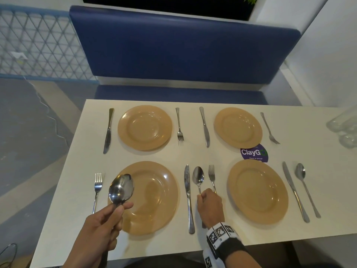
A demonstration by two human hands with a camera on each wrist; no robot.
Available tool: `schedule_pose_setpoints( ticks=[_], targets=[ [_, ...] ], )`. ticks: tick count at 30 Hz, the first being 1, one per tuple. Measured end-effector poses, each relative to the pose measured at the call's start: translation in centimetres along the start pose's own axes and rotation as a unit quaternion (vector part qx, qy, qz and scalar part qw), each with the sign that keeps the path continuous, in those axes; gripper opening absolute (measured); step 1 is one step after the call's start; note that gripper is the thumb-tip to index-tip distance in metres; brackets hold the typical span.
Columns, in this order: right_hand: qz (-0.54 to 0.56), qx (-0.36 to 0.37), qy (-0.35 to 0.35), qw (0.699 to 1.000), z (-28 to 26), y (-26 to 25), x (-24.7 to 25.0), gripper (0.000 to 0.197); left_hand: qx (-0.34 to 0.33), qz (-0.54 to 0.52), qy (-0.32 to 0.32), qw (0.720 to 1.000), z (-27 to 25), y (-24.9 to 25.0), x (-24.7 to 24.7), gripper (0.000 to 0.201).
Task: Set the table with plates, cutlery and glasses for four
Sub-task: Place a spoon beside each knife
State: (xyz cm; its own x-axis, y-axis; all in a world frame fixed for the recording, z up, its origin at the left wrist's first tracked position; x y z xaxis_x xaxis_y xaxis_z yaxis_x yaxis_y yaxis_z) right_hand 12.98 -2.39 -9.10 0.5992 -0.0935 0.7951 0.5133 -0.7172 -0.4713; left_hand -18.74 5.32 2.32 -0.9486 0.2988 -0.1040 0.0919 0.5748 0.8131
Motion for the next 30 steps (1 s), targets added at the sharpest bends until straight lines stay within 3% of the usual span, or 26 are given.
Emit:
schedule_pose_setpoints(
  ticks=[17, 23, 27, 30],
  targets=[
    [0.020, -0.003, -0.029, 0.999, 0.0, 0.1, 0.3, 0.018, 0.000, -0.009, 0.001, 1.000, 0.5, 0.1, -0.1, 0.025],
    [0.092, 0.009, 0.042, 0.995, 0.3, -0.2, 6.4, 0.016, -0.006, -0.008, -0.007, 1.000, 0.9, 0.1, 0.2, 0.024],
    [0.086, 0.038, 0.017, 0.995, 0.0, -1.7, 8.1, 0.013, 0.001, -0.007, -0.003, 1.000, 1.2, 0.1, 0.1, 0.024],
    [0.059, 0.090, -0.042, 0.993, -1.4, -5.5, 7.2, 0.014, 0.029, -0.016, -0.001, 0.999, 1.3, 0.2, -0.6, 0.025]
  ],
)
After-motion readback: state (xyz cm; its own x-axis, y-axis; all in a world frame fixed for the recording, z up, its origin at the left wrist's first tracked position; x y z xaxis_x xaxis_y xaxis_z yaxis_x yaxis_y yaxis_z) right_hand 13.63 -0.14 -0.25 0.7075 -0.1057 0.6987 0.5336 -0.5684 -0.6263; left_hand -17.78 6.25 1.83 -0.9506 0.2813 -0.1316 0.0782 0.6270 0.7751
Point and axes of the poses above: each hand's wrist, its own z-axis towards the middle knuckle, its own x-axis out of the back of the hand, y = z × x, the point moved 6 cm from there along z, towards the middle knuckle, and after that the axes turned 4 degrees about -y, right-handed, at the moved point
